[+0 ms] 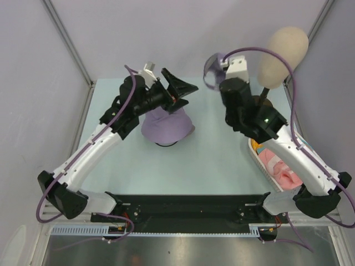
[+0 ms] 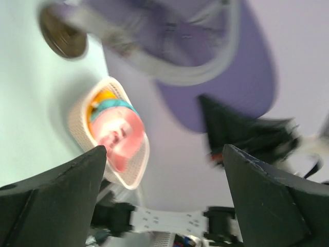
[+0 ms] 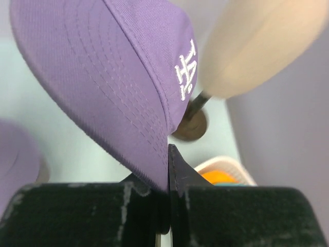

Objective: Stack the hats

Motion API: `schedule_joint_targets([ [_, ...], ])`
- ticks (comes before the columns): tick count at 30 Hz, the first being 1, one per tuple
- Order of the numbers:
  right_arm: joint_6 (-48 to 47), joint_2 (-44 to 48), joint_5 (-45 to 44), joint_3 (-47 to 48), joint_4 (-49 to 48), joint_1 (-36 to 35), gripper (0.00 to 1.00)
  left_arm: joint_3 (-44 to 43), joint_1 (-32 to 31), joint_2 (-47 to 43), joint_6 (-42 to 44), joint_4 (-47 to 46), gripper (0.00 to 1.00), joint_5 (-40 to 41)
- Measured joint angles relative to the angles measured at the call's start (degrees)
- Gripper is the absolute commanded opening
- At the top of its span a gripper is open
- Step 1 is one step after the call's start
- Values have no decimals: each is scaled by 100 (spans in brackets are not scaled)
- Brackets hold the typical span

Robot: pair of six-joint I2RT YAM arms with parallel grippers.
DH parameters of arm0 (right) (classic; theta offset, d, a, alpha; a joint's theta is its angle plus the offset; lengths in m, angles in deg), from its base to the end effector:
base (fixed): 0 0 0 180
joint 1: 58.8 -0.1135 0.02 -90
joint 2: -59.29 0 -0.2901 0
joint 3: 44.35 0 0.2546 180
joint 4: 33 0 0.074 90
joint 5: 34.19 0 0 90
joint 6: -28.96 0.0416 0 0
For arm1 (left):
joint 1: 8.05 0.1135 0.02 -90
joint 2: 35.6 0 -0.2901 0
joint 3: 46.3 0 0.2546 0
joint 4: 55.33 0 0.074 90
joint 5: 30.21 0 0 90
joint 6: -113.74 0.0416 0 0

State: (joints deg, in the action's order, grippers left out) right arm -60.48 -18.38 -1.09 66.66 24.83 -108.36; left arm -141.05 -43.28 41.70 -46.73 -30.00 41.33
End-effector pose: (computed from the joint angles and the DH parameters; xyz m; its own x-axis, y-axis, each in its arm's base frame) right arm 0.1944 0.1743 0.4967 -0.2681 -0.3063 -0.9134 0.0815 0.9375 -0.3384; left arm 0.2468 -0.1904 0.4573 -0.7946 -0.5333 -0.2902 0.1630 0.2731 -0.9481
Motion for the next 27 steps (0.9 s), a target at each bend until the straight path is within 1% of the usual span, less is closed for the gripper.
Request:
schedule_joint_targets([
  [3,-800,15,-17,507,-699,581,0,-240,162,-240,824,463,100,310],
  [8,-2017,-129,11,1381,-1836,1436,0,-671,188,-363,2179,1150,100,986],
  [13,-3432,-492,98,1950,-3324,1998,0,-667,229,-455,3235,1797,100,1773],
  [16,-4074,-855,229,2236,-3985,2507,0,-518,330,-546,3569,2000,100,2033],
  [22,-4784,-1283,597,2308,-4406,3600,0,-55,551,-839,3797,2190,100,2197],
  [25,-5042,-1346,772,2124,-4559,3965,0,127,627,-925,3814,2238,100,2194],
  [27,-5180,-1346,859,1904,-4636,4079,0,219,710,-953,3849,2260,100,2177],
])
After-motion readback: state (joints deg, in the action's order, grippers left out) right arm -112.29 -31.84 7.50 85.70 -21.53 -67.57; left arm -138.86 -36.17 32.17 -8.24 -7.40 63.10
